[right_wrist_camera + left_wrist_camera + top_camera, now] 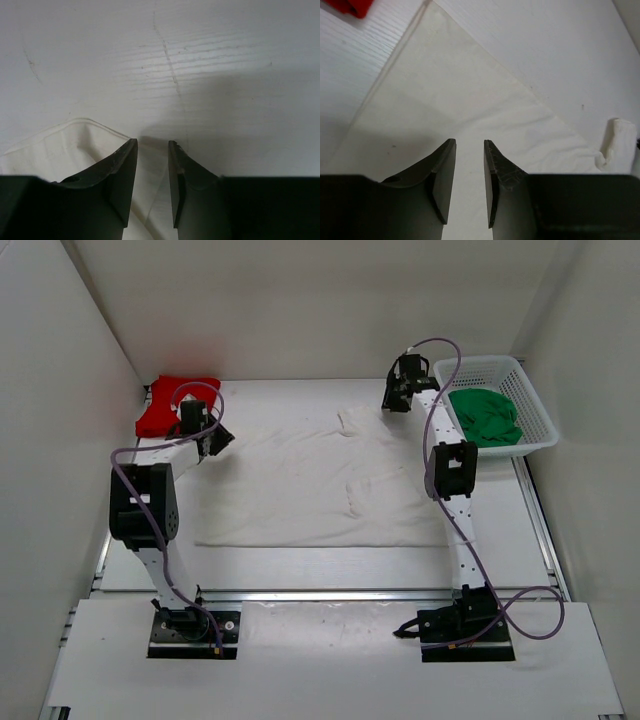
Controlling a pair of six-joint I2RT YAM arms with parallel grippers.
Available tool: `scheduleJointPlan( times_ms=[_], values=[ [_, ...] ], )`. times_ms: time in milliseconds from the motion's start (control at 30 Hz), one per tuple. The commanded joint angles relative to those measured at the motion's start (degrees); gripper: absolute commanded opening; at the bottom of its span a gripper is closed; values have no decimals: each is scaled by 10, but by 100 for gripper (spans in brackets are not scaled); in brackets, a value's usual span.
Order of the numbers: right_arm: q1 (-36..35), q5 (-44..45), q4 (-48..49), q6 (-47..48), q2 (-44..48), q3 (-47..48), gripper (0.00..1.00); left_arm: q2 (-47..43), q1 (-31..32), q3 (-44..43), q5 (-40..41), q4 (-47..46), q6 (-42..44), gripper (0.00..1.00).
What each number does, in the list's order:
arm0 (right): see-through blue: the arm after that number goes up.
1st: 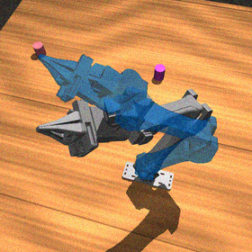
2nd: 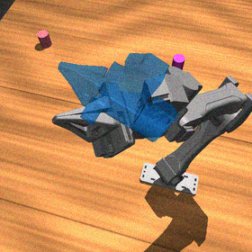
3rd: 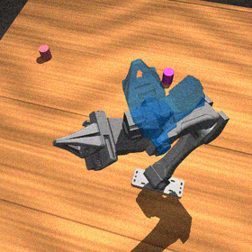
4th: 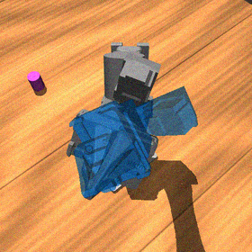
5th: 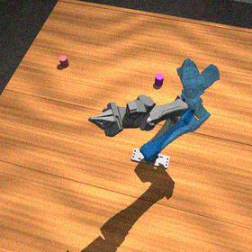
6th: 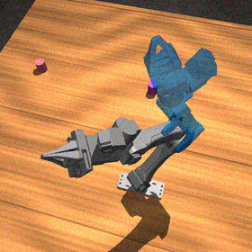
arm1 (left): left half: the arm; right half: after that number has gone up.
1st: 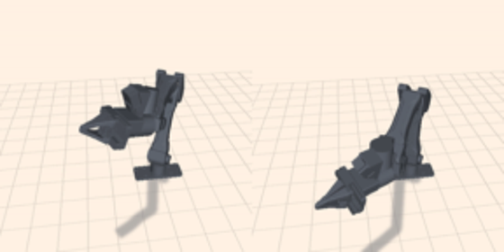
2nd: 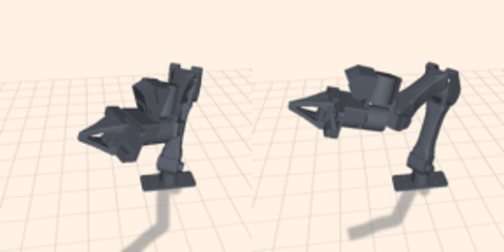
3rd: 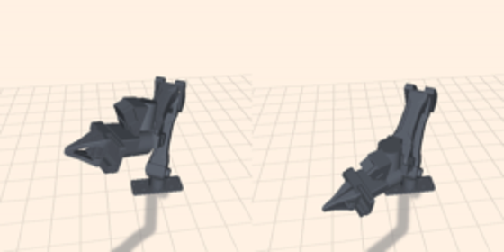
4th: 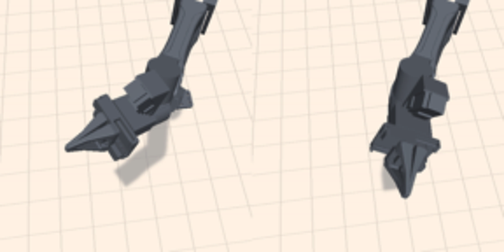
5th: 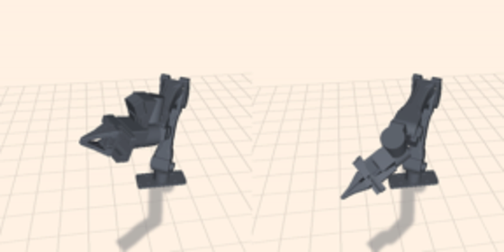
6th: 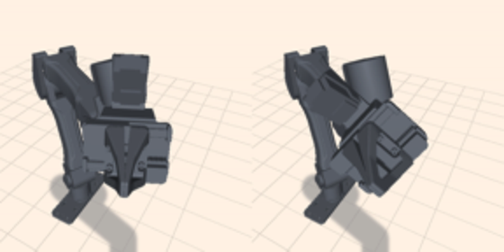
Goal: Fold and stack the t-shirts
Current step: Grap the side of the flattened tshirt furthest away from the robot with both arms
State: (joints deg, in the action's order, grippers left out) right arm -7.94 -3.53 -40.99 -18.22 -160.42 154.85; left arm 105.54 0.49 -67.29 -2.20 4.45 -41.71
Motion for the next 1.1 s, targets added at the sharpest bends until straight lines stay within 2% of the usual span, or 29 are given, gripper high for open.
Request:
scheduleJointPlan(
  times_ms=[0,200,433,700,833,900,1067],
  values=[
    [-7,29,-59,0,7,24,30,13,-4,-48,42,44,46,40],
    [-3,71,-73,10,7,33,34,26,-23,-52,65,38,66,41],
    [-15,7,-74,3,2,29,30,68,-30,-107,76,65,76,44],
    [-10,-24,-80,-23,-13,45,19,93,-34,-147,92,79,94,49],
    [-11,-18,-83,-20,-21,66,4,119,-39,-177,99,99,104,51],
    [-13,-13,-81,-16,-18,69,0,128,-39,-188,96,99,108,52],
    [-14,-23,-72,-4,7,68,0,165,-38,-247,110,121,125,55]
  ],
)
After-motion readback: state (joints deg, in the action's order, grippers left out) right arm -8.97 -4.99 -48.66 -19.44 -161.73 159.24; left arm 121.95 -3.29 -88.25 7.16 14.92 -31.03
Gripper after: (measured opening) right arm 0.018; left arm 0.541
